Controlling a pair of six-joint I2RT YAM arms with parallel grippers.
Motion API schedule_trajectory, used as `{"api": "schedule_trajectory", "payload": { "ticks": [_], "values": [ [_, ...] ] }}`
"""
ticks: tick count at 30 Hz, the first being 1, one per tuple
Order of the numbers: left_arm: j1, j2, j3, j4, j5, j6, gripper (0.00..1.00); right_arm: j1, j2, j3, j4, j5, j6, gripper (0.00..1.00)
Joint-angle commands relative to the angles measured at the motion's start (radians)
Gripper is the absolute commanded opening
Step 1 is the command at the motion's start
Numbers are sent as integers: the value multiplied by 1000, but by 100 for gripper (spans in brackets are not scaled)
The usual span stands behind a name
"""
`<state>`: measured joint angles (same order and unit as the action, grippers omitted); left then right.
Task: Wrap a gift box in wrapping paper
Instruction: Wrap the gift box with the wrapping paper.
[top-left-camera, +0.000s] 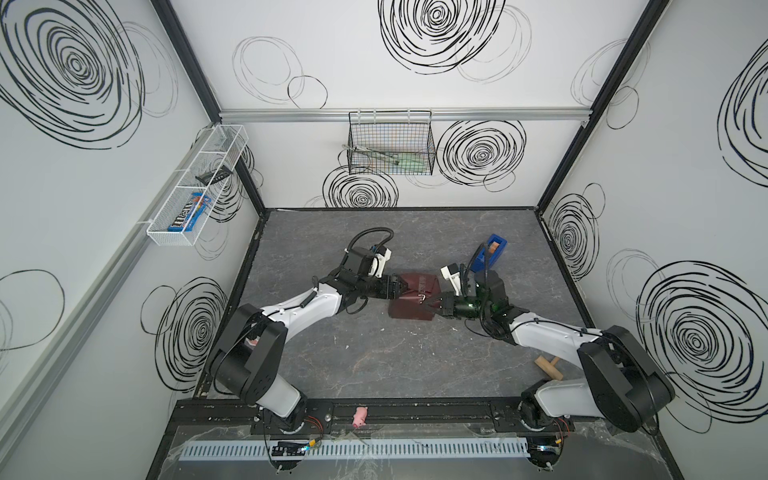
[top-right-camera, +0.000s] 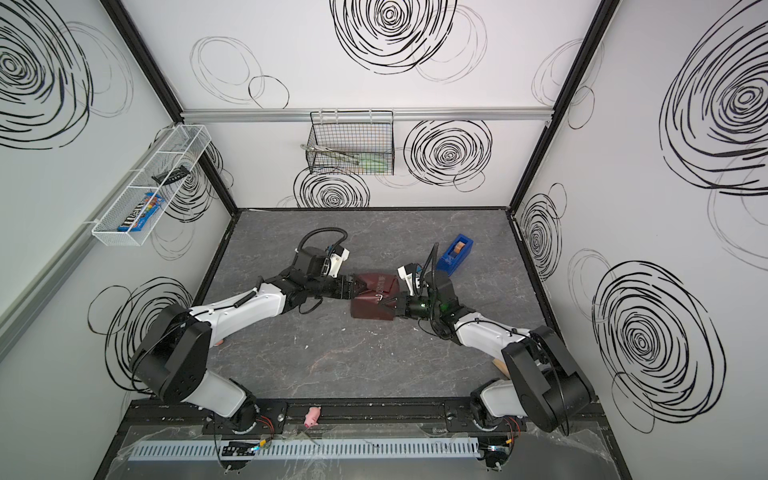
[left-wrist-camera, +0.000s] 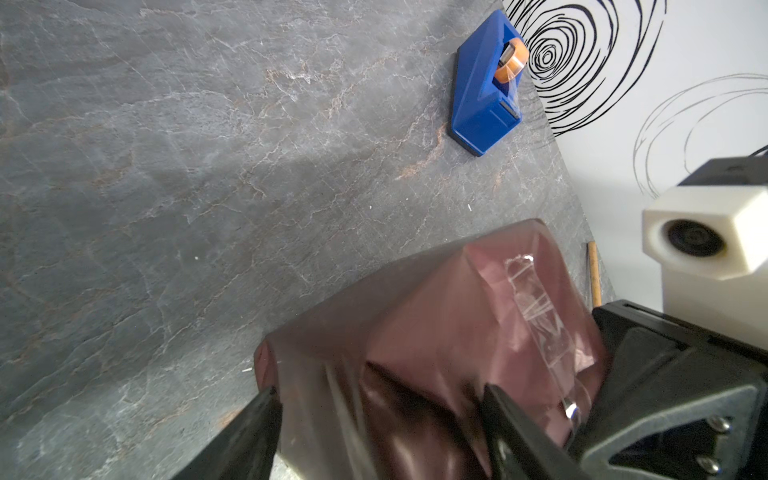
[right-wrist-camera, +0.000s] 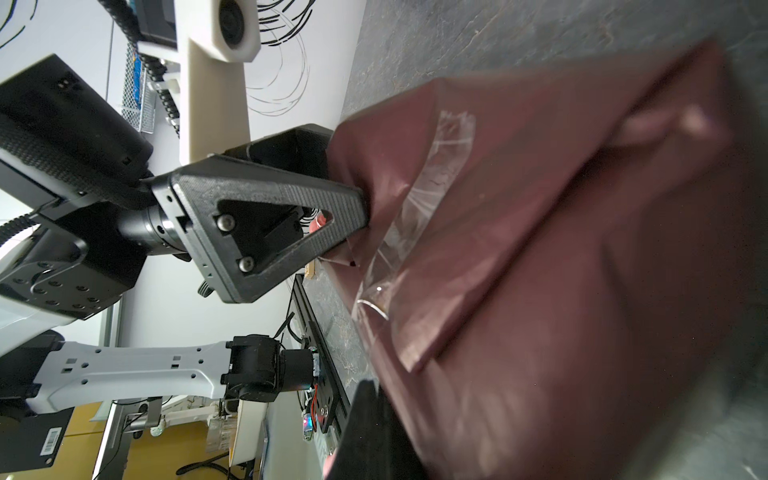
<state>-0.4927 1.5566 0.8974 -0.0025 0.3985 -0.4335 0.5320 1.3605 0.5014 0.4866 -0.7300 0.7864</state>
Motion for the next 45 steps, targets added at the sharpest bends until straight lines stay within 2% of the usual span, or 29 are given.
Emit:
{"api": "schedule_trajectory", "payload": {
  "ticks": [1,5,13,21,25,28,33,37,40,45],
  "values": [
    [-2,22,-32,-146,-53,30,78,16,-14,-17,15,67,14,0],
    [-1,22,-31,-146,-53,30,78,46,-28,-14,-13,147,16,0],
    [-1,19,-31,-148,-50,33,78,141,-98,14,-138,402,25,0],
    [-2,16,-31,-146,-47,33,78,235,-113,52,-249,621,95,0],
    [-2,14,-31,-146,-46,35,78,272,-119,73,-277,676,98,10],
    [-2,14,-29,-148,-46,36,78,290,-166,87,-319,701,89,23],
    [2,15,-25,-146,-44,35,78,292,-290,101,-458,672,62,52],
    [2,14,-25,-143,-40,33,78,286,-392,56,-415,624,3,63],
    [0,13,-29,-139,-42,30,78,244,-408,43,-321,510,-68,62],
    [-1,9,-29,-141,-46,32,78,178,-262,104,-229,277,-153,51]
  ]
}}
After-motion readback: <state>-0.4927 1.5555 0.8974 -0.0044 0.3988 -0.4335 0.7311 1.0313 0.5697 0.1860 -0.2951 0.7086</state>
